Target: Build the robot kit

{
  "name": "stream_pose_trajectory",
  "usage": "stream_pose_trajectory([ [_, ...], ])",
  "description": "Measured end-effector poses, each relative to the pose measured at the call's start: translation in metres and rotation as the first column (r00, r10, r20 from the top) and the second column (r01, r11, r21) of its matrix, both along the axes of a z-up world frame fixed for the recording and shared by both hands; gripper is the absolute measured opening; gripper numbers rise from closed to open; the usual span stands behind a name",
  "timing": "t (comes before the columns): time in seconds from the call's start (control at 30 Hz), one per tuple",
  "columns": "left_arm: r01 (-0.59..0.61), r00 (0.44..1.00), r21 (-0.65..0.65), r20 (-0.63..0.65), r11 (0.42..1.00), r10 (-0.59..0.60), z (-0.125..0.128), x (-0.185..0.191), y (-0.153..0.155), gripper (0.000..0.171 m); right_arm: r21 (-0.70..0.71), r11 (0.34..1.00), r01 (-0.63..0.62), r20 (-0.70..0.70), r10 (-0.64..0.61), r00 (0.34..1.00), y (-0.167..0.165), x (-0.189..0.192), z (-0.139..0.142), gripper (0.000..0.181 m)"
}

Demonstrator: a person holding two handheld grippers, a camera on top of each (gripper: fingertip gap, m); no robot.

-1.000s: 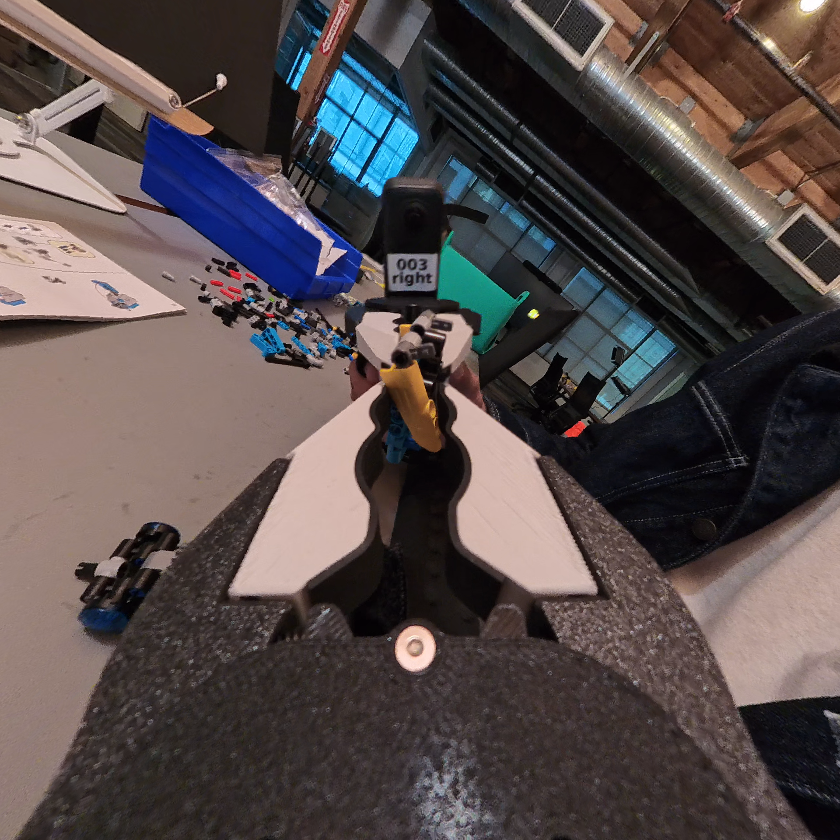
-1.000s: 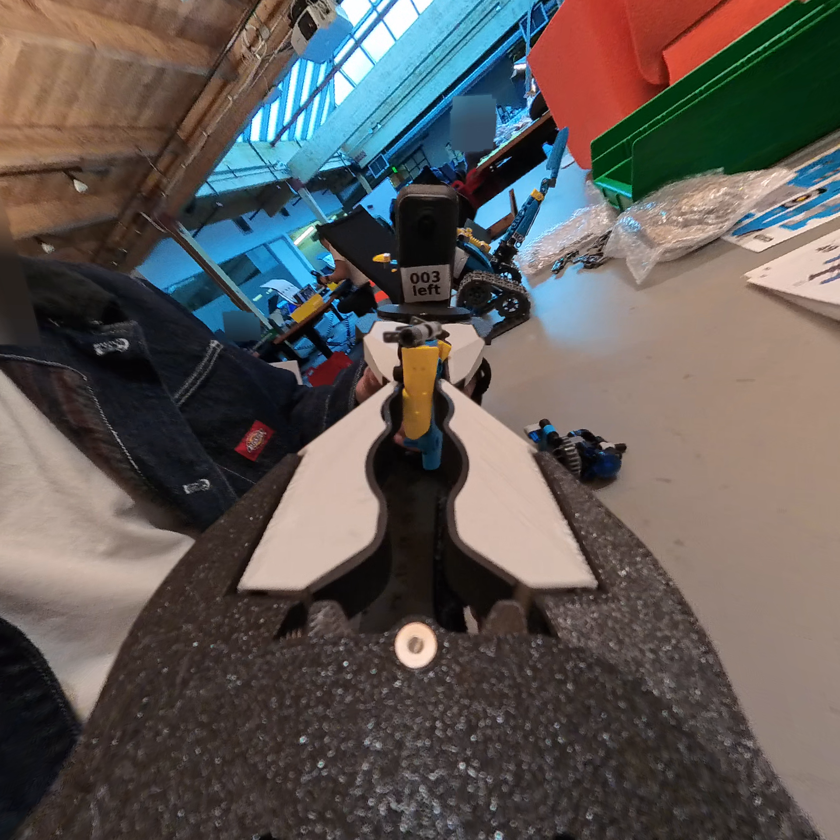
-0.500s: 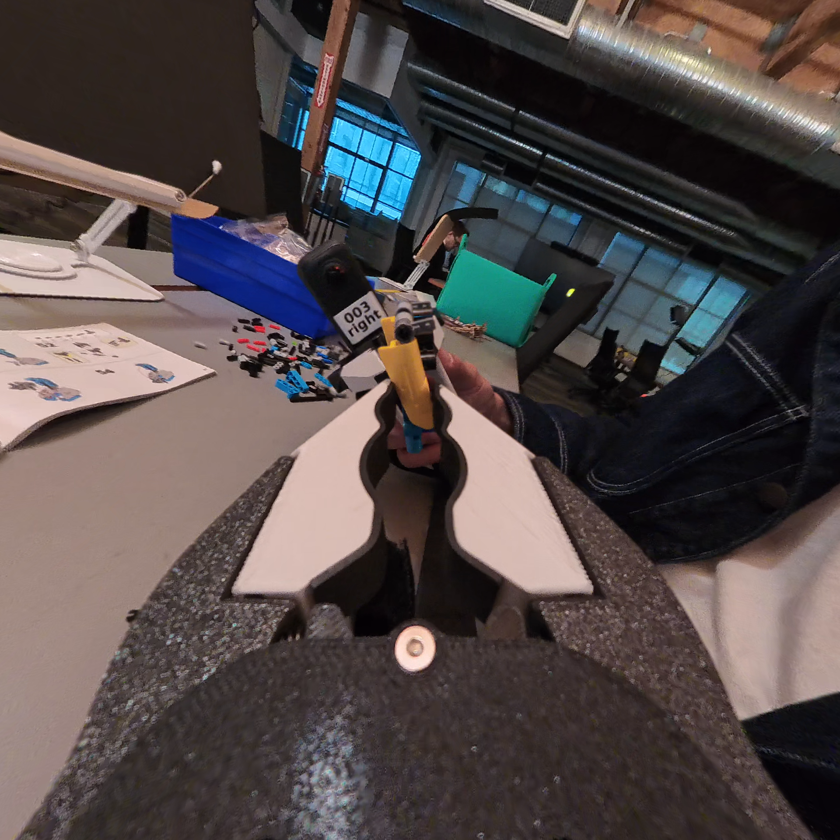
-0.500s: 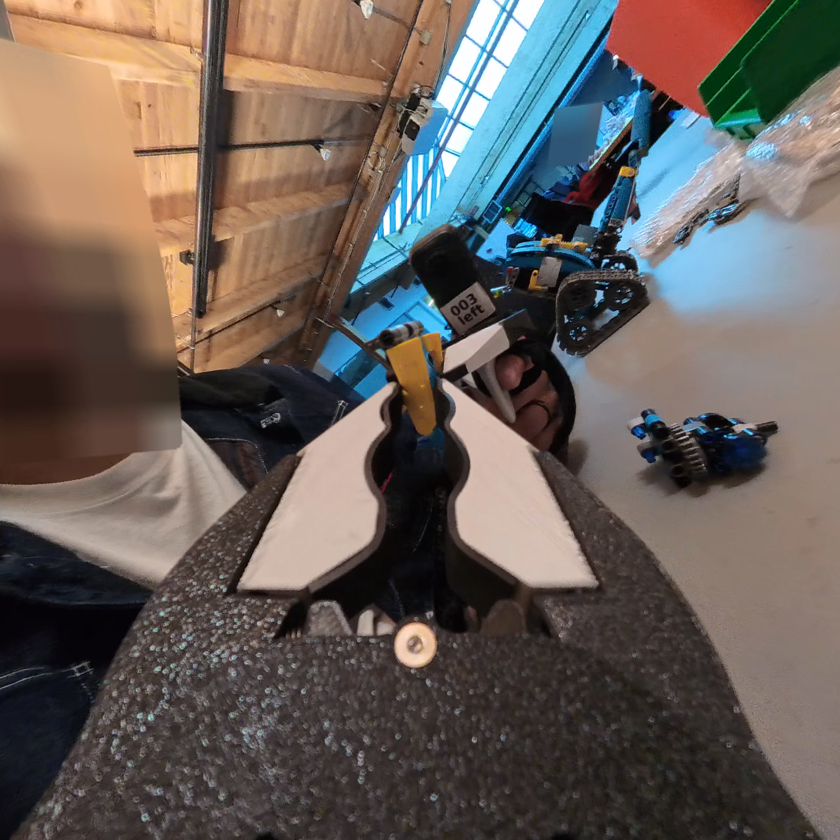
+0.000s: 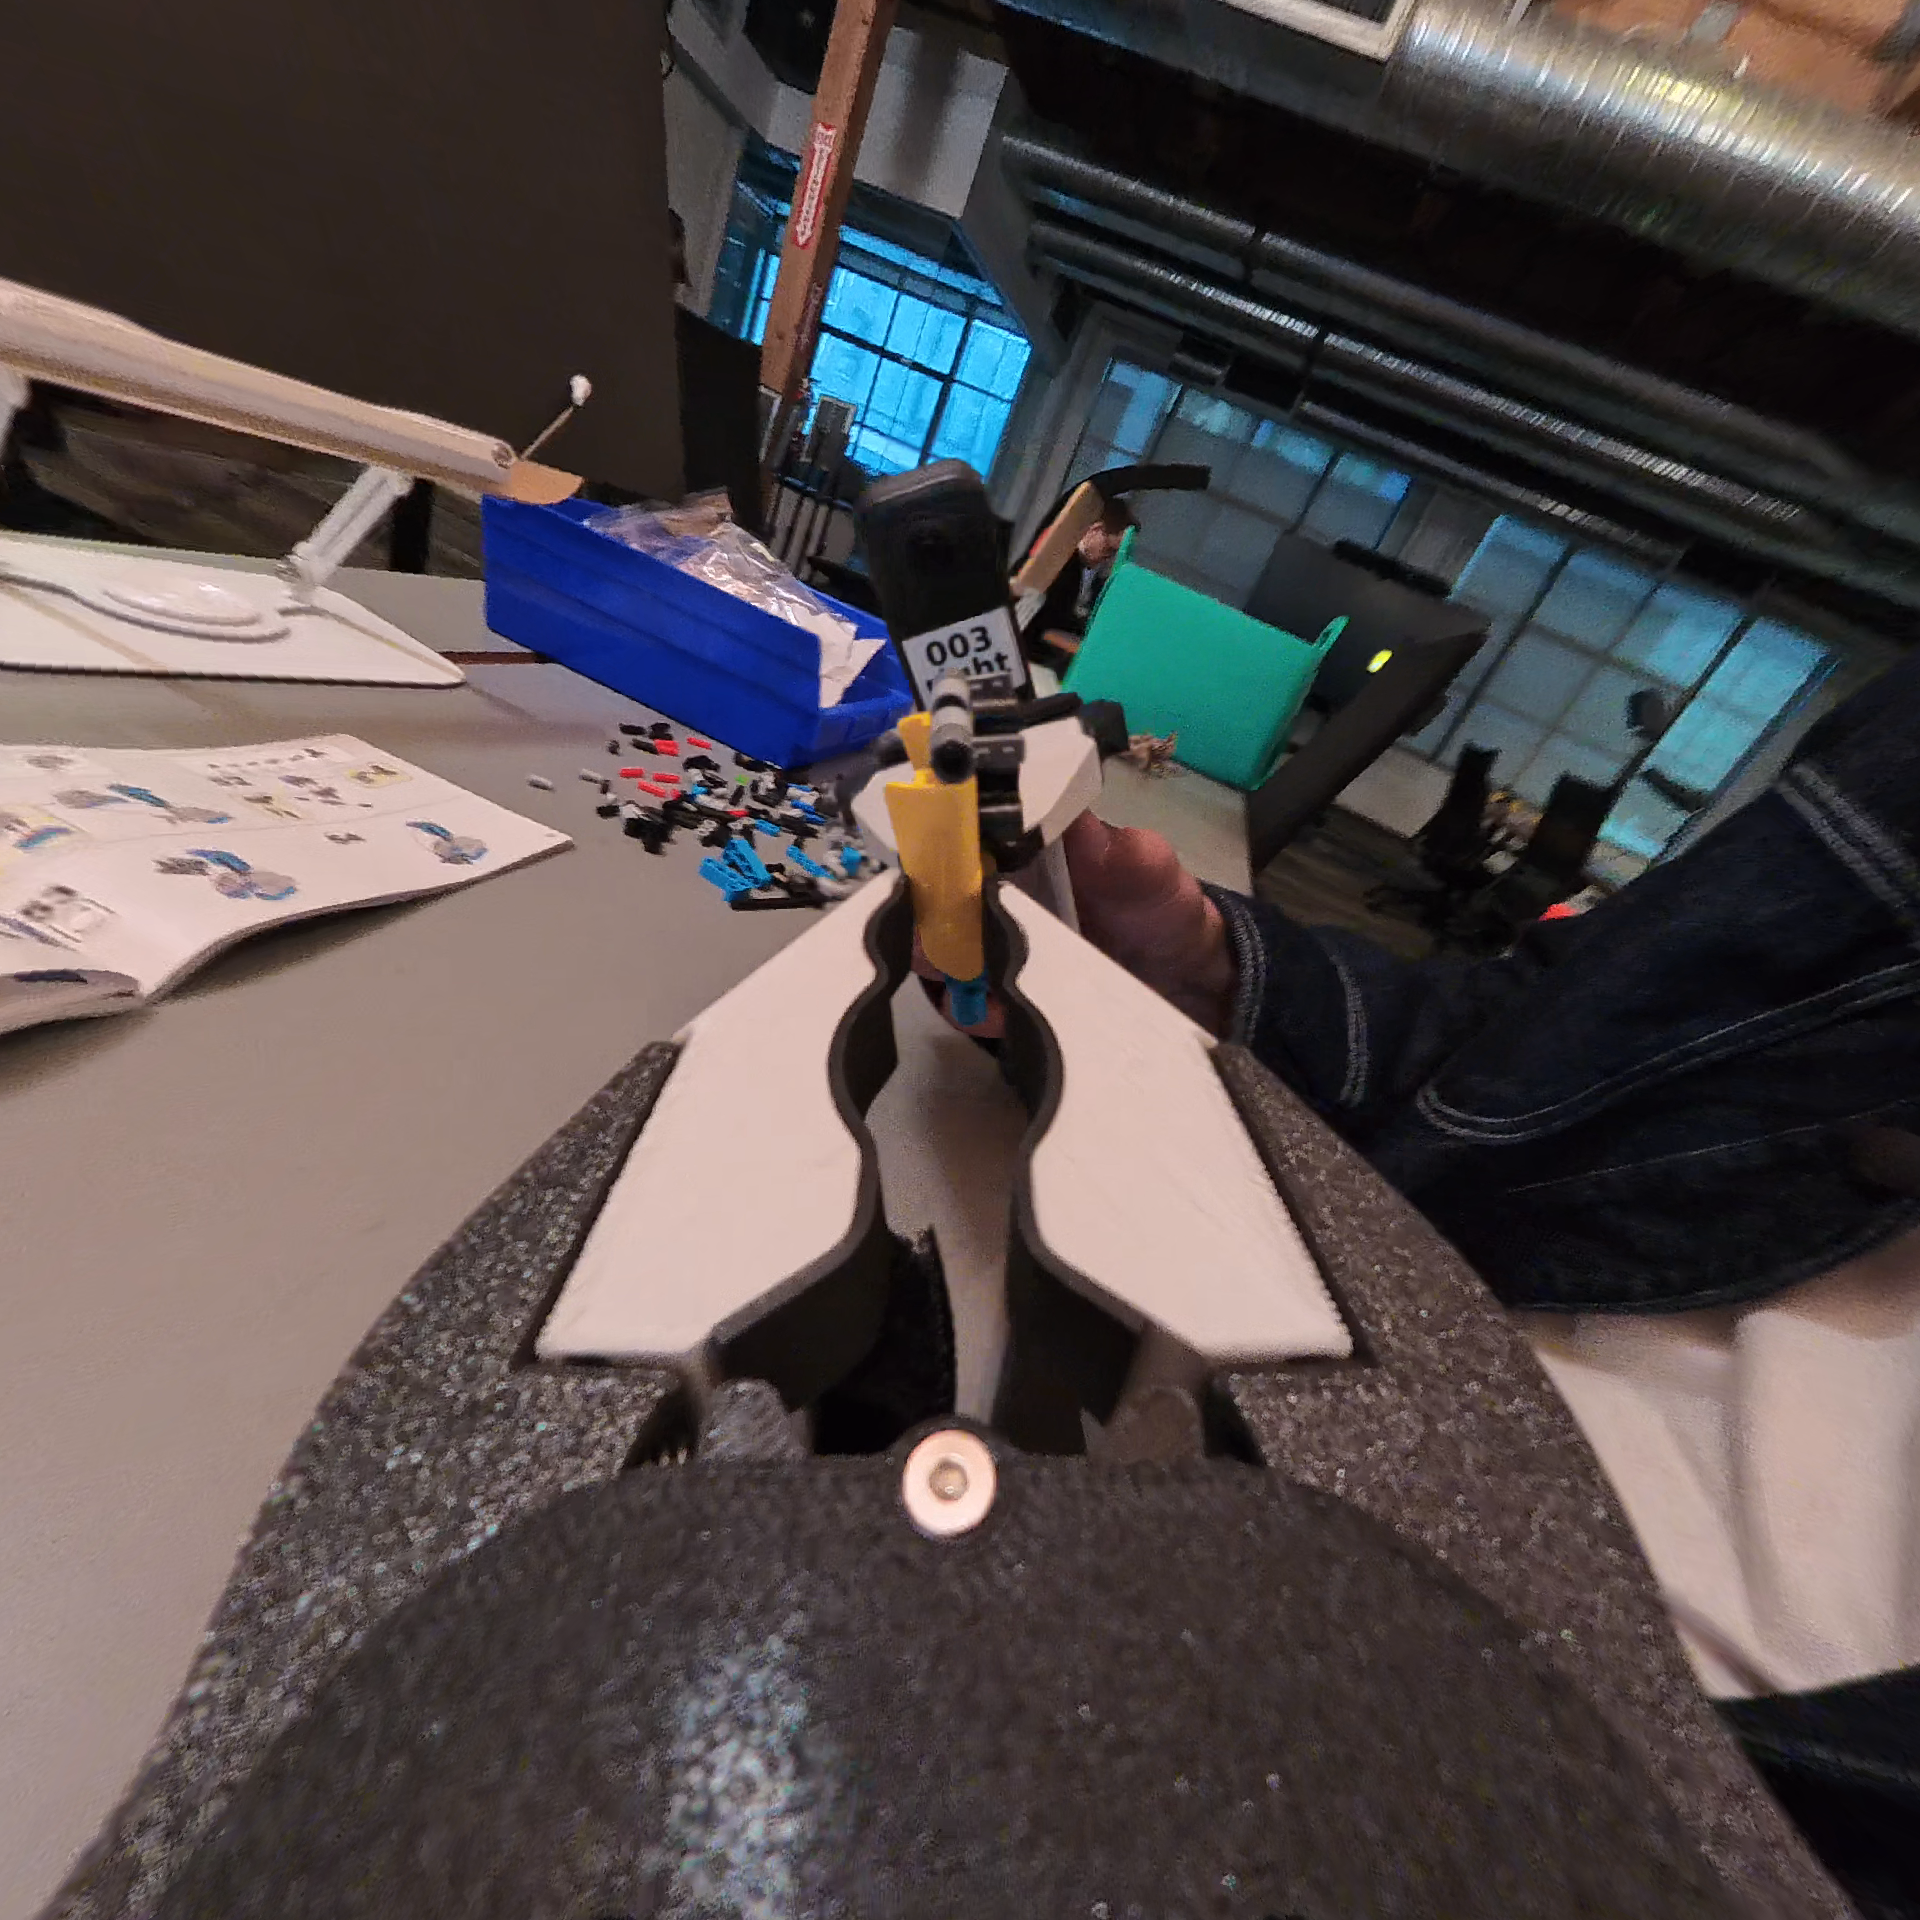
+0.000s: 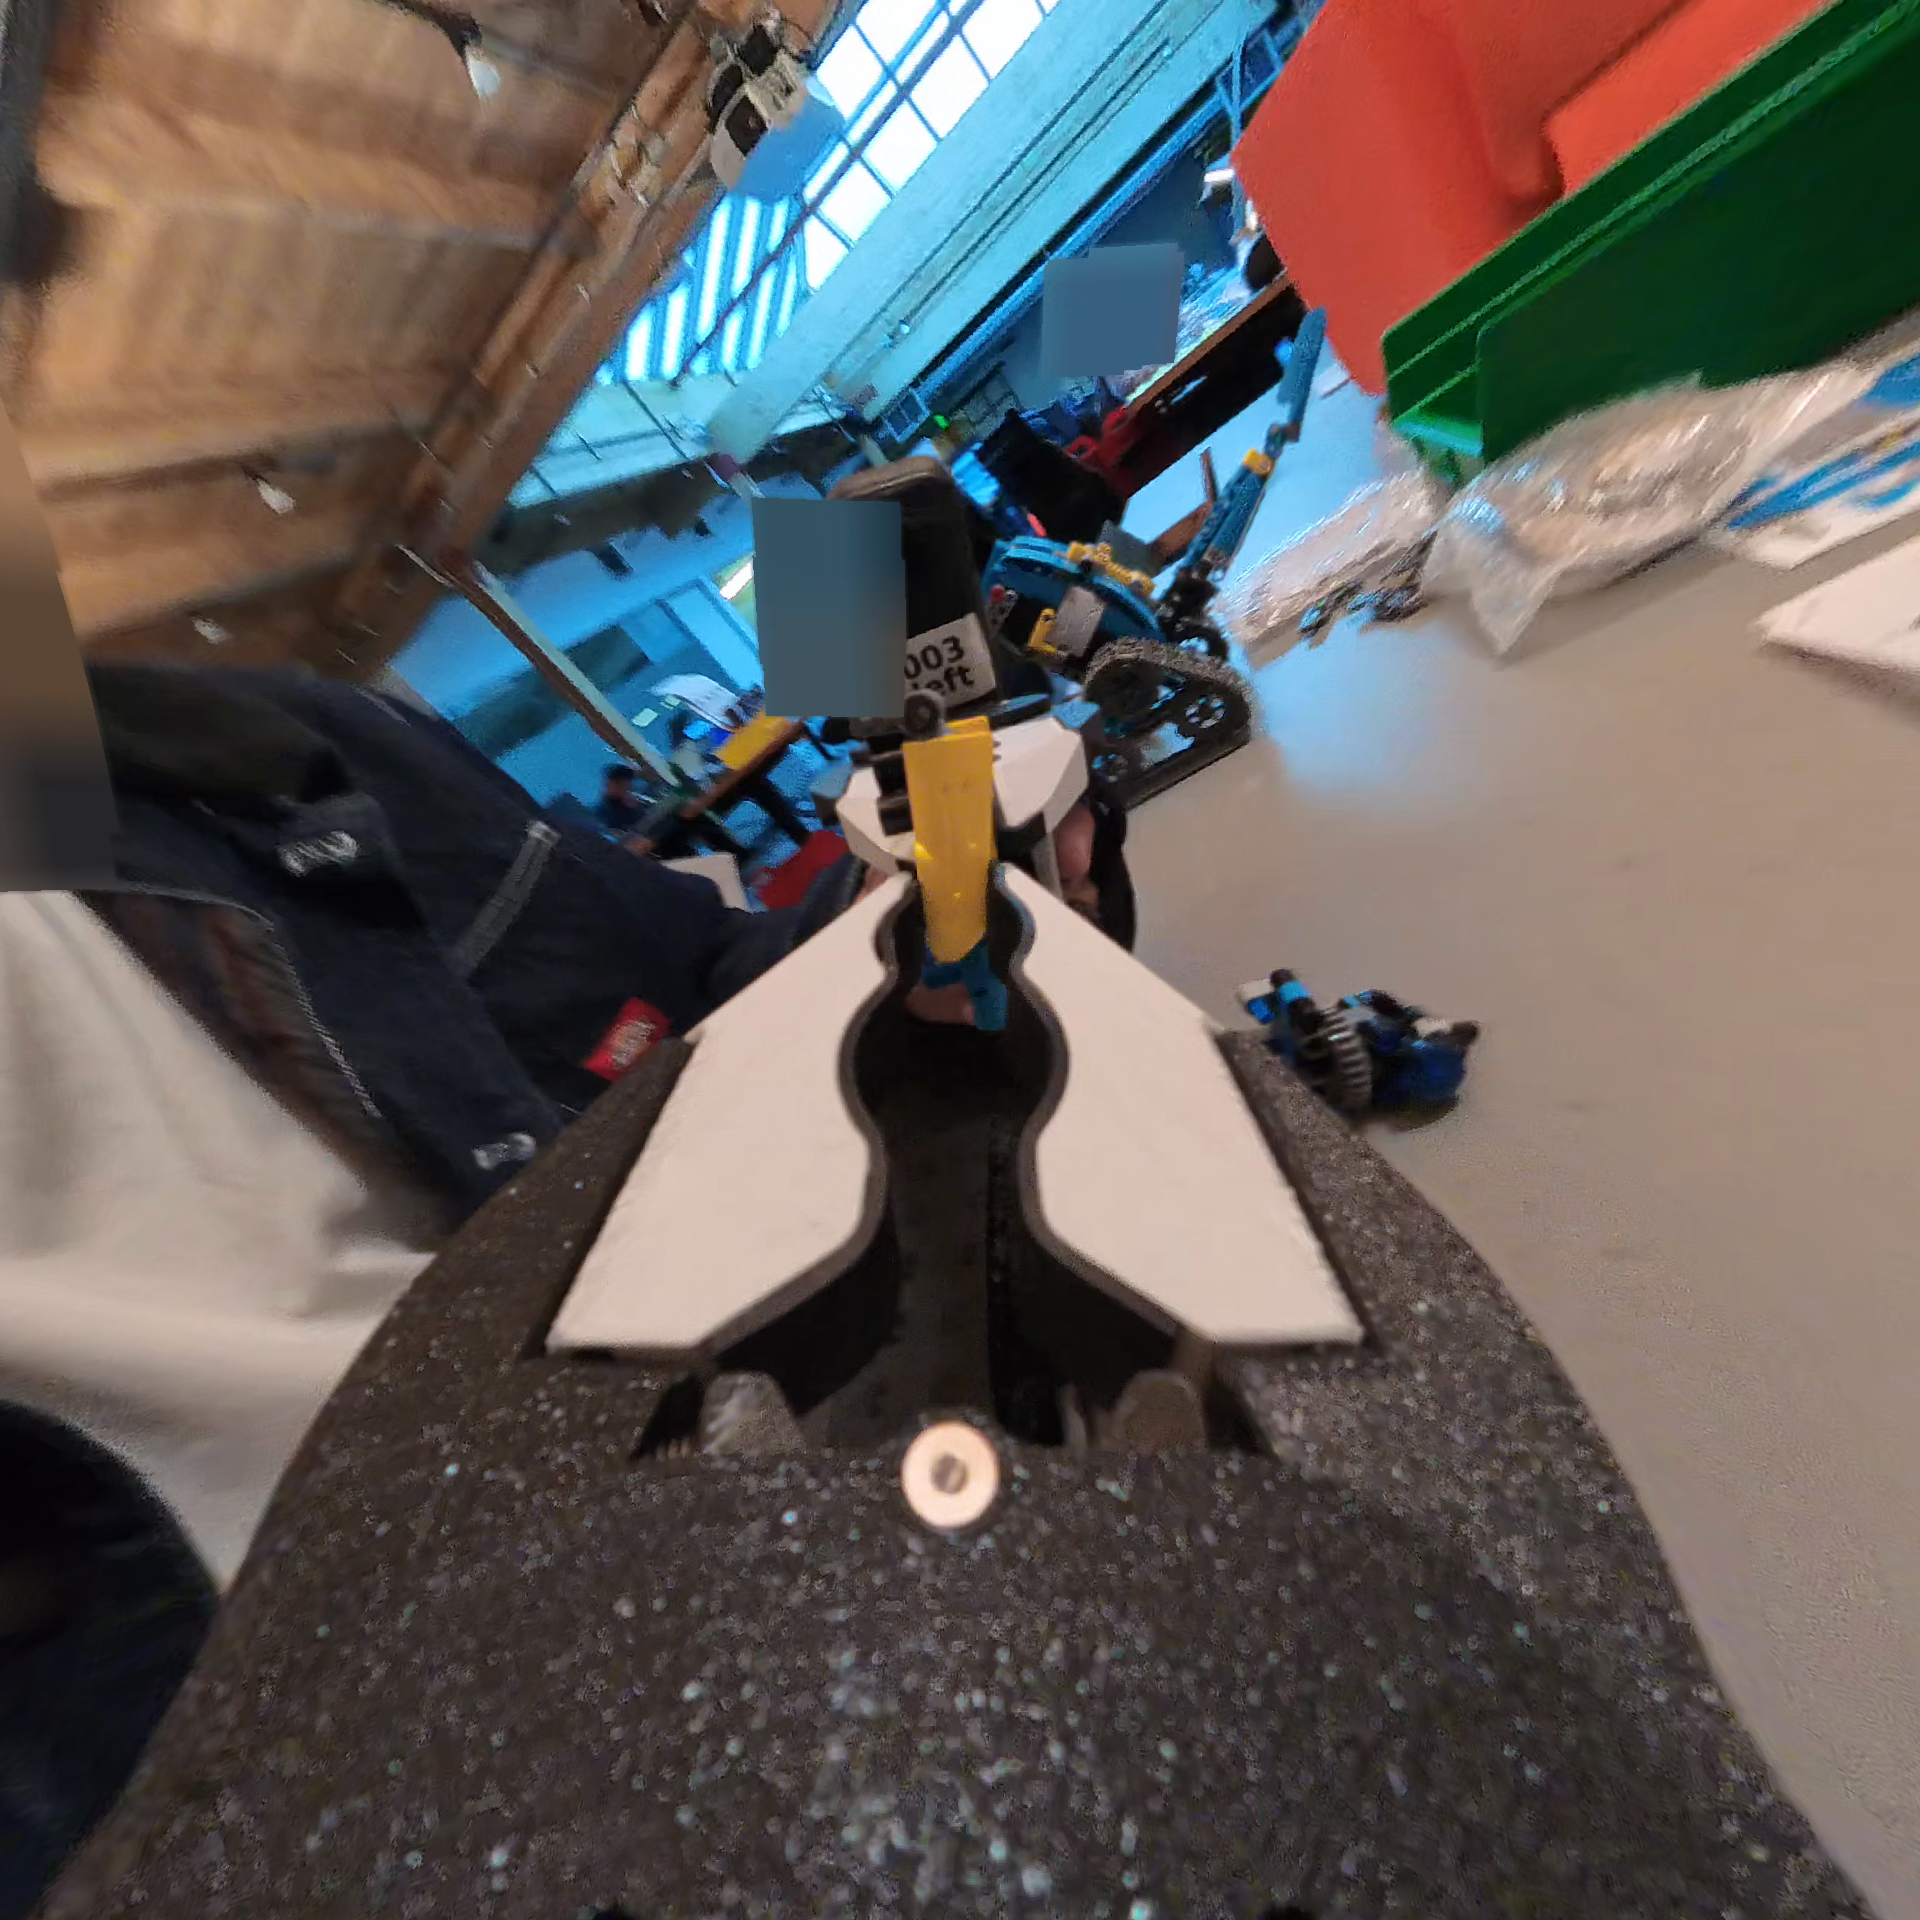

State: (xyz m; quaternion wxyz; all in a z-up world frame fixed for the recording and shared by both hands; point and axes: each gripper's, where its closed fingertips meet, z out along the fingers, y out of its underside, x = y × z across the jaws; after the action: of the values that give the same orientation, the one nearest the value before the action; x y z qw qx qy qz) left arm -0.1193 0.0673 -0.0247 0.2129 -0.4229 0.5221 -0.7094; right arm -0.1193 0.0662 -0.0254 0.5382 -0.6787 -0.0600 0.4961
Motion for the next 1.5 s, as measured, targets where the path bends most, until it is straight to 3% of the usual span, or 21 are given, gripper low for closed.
stream_pose_trajectory([
  [0.07, -0.014, 1.0, 0.024, -0.005, 1.0, 0.014, -0.002, 0.001, 0.0, 0.013, -0.021, 1.0, -0.012, -0.031, 0.012, 0.999, 0.0, 0.001, -0.002, 0.011],
  [0.37, 0.077, 0.994, -0.138, -0.061, 0.987, -0.086, -0.002, -0.001, 0.0, 0.011, 0.041, 0.998, 0.054, 0.112, -0.058, 0.992, 0.003, 0.002, -0.005, 0.011],
  [0.63, 0.129, 0.988, -0.247, -0.054, 0.961, -0.146, 0.002, -0.002, 0.002, 0.011, 0.062, 0.997, 0.041, 0.08, -0.046, 0.996, 0.005, 0.0, -0.003, 0.011],
  [0.67, 0.132, 0.987, -0.258, -0.052, 0.957, -0.15, 0.002, -0.002, 0.003, 0.012, 0.071, 0.996, 0.051, 0.106, -0.059, 0.993, 0.005, 0.001, -0.003, 0.012],
  [0.73, 0.152, 0.986, -0.3, -0.019, 0.942, -0.165, 0.009, -0.005, 0.006, 0.012, 0.134, 0.986, 0.095, 0.139, -0.113, 0.984, 0.005, 0.009, 0.004, 0.034],
  [0.83, 0.247, 0.968, -0.436, 0.064, 0.866, -0.244, 0.025, -0.014, 0.005, 0.011, 0.331, 0.937, 0.114, 0.109, -0.159, 0.981, -0.009, 0.016, 0.035, 0.057],
  [0.93, 0.343, 0.938, -0.562, 0.171, 0.752, -0.3, 0.043, -0.025, 0.01, 0.012, 0.438, 0.898, 0.048, 0.091, -0.098, 0.991, -0.02, -0.005, 0.053, 0.073],
  [1.0, 0.484, 0.868, -0.643, 0.265, 0.594, -0.42, 0.055, -0.038, 0.006, 0.012, 0.53, 0.848, 0.014, 0.079, -0.065, 0.995, -0.028, -0.021, 0.069, 0.059],
  [1.03, 0.505, 0.851, -0.653, 0.27, 0.564, -0.449, 0.055, -0.04, 0.002, 0.012, 0.557, 0.831, 0.015, 0.083, -0.073, 0.994, -0.027, -0.023, 0.075, 0.051],
  [1.1, 0.522, 0.842, -0.617, 0.259, 0.59, -0.474, 0.054, -0.042, -0.008, 0.012, 0.539, 0.842, -0.001, 0.066, -0.041, 0.997, -0.021, -0.019, 0.082, 0.049],
  [1.2, 0.559, 0.819, -0.601, 0.289, 0.571, -0.496, 0.06, -0.048, -0.014, 0.012, 0.539, 0.841, -0.032, 0.061, -0.001, 0.998, -0.009, -0.021, 0.086, 0.049],
  [1.3, 0.575, 0.798, -0.659, 0.325, 0.484, -0.507, 0.062, -0.049, -0.011, 0.012, 0.582, 0.809, -0.085, 0.106, 0.028, 0.994, -0.011, -0.039, 0.086, 0.047],
  [1.37, 0.572, 0.805, -0.666, 0.344, 0.478, -0.483, 0.064, -0.049, -0.008, 0.012, 0.603, 0.792, -0.098, 0.125, 0.028, 0.992, -0.016, -0.046, 0.088, 0.061],
  [1.5, 0.605, 0.777, -0.663, 0.372, 0.441, -0.508, 0.068, -0.053, -0.011, 0.012, 0.622, 0.778, -0.088, 0.206, -0.054, 0.977, -0.013, -0.049, 0.085, 0.06],
])
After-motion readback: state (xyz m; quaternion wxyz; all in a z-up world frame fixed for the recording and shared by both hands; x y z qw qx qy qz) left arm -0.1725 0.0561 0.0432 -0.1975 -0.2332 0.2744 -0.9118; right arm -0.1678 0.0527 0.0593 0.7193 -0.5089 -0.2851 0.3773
